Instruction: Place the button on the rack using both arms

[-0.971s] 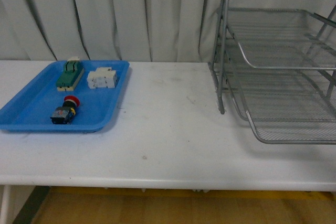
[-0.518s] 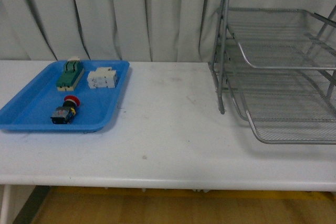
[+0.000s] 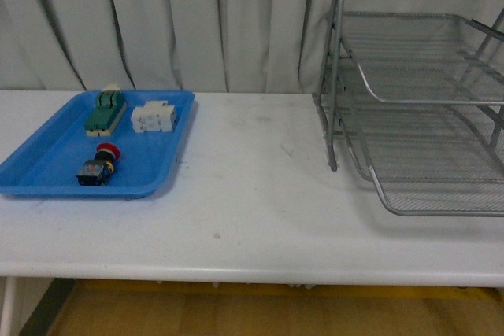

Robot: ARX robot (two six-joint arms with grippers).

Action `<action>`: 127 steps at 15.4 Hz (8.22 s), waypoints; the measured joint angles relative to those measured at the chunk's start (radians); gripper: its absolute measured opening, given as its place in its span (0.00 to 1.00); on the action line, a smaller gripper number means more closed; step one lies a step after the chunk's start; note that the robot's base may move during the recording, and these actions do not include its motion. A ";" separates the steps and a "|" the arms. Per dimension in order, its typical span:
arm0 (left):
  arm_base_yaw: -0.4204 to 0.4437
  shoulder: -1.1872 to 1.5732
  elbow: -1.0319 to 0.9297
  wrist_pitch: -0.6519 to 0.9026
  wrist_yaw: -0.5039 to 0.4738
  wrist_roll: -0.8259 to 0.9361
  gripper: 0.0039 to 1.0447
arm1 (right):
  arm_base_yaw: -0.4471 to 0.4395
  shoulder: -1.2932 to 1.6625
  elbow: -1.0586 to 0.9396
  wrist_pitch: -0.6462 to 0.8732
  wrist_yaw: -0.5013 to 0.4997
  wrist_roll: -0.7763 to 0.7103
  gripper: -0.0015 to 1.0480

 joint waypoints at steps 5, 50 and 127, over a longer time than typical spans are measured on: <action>0.000 0.000 0.000 0.000 0.000 0.000 0.94 | 0.000 -0.225 0.000 -0.216 0.000 0.000 0.02; 0.049 2.433 1.622 -0.108 0.011 0.034 0.53 | 0.001 -0.535 0.000 -0.536 0.000 -0.004 0.94; 0.006 0.980 0.055 0.922 -0.014 0.002 0.01 | 0.005 -0.535 0.000 -0.536 0.000 -0.004 0.94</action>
